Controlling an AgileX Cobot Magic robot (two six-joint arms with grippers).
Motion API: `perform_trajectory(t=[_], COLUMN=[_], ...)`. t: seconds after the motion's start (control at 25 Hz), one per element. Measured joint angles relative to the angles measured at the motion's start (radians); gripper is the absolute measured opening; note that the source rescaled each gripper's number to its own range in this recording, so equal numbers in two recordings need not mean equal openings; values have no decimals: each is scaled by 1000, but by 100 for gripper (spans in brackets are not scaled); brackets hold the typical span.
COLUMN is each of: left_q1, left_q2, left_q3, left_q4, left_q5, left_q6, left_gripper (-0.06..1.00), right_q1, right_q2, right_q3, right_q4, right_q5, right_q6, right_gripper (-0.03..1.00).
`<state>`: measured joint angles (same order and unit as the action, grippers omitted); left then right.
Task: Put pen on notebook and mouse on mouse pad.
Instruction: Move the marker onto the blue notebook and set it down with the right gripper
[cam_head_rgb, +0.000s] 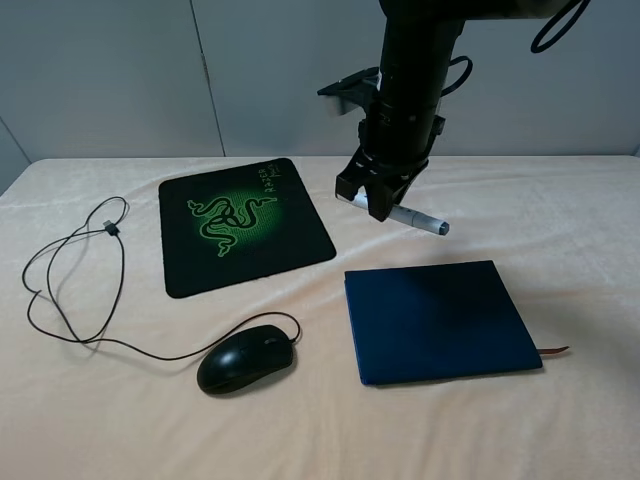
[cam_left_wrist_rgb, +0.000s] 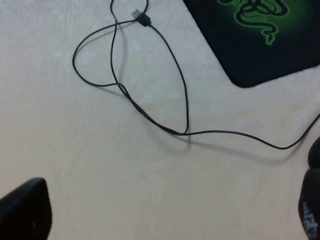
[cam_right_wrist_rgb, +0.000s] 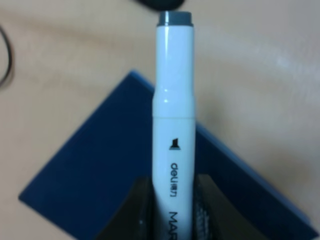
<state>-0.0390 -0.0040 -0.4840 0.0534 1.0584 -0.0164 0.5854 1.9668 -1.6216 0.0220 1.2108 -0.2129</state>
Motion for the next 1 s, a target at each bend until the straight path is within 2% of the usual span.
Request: perform_trajectory(t=[0.2, 0.4, 0.56, 1.0], left_q1=[0, 0, 0, 0], left_q2=[0, 0, 0, 0], left_q3=[0, 0, 0, 0], left_q4=[0, 0, 0, 0], left_q5=[0, 0, 0, 0], left_q6=[0, 0, 0, 0], left_gripper=[100, 100, 100, 100], right_q1=[0, 0, 0, 0], right_q2=[-95, -224, -297, -310], right_q3=[156, 379, 543, 789], right_q4=[-47, -111, -119, -110], right_q5=[-38, -213, -354, -626], right_q6=[-11, -22, -57, -212], right_gripper=[0, 0, 0, 0])
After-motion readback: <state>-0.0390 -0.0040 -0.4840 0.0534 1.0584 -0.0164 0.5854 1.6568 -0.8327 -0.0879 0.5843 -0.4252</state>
